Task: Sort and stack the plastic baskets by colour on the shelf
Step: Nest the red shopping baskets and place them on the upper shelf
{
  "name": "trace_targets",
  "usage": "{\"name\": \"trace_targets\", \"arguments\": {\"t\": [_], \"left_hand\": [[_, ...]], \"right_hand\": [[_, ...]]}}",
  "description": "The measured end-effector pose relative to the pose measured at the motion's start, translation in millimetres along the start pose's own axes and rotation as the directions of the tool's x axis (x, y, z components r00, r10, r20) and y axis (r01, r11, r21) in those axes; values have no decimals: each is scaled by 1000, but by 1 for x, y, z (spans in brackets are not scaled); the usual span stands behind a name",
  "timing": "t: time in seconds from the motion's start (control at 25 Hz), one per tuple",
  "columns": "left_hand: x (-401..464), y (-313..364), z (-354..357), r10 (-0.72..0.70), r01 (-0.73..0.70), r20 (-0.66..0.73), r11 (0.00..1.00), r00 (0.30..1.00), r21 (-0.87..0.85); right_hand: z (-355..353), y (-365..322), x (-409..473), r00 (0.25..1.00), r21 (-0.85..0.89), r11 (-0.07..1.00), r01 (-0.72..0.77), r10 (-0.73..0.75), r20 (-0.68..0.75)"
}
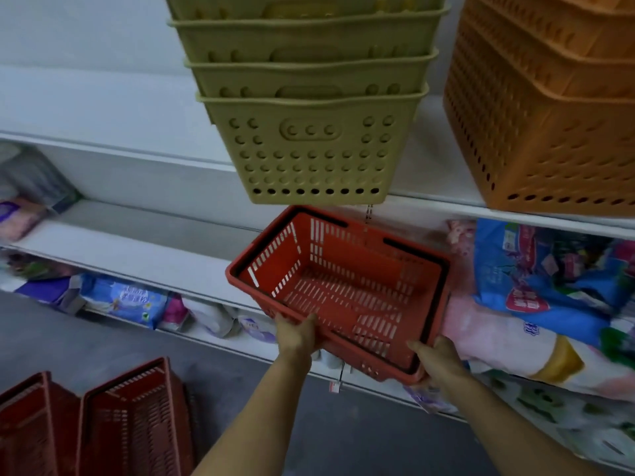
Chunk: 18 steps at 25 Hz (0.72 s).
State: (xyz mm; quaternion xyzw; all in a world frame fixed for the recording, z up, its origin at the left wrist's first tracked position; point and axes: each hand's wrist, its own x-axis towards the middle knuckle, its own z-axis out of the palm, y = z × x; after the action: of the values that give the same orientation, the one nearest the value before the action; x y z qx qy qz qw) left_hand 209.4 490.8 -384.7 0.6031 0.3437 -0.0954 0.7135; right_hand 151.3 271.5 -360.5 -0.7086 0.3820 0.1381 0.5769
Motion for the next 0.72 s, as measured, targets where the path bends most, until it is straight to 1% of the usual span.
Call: {"name": "trace_targets", "arguments": {"t": [0.08,0.28,0.36,0.44,0.48,0.52,0.6,0.64,0.68,0.72], "left_hand": [[-21,-6,-18,-10,9,-20,1000,1000,-16],[-92,-25,-78,-33,8,-192,991,981,-131],[-119,-35,-118,-53,6,-265,984,963,-177],[-143,-50,-176,-75,11,-280,975,957,-224],[-154,-56,-206,-84,2,-318,969,944,-249],[-164,-61,-237,-78,-35,-397,962,915,-270],[-177,-68,-297,-72,-105,-599,961,798,-256],[-182,-69,-323,-66,-118,-655,965,753,-232],[-187,-69,-345,-44,-99,-683,980,729,-170],[-190,-70,-365,-19,-97,-693,987,720,-128]], "right_hand": [[-1,11,-23,998,-34,998,56,-56,-4],[7,11,-88,968,-151,957,248,-239,76],[22,3,-108,946,-200,928,316,-292,139],[45,-6,-129,921,-246,894,374,-326,214],[56,-9,-137,904,-256,878,405,-342,258],[68,-12,-147,889,-275,861,428,-346,301],[97,-16,-160,860,-315,825,470,-348,372],[114,-18,-163,846,-338,802,492,-348,405],[131,-20,-166,828,-357,777,518,-350,439],[150,-23,-169,810,-370,754,542,-353,468]]}}
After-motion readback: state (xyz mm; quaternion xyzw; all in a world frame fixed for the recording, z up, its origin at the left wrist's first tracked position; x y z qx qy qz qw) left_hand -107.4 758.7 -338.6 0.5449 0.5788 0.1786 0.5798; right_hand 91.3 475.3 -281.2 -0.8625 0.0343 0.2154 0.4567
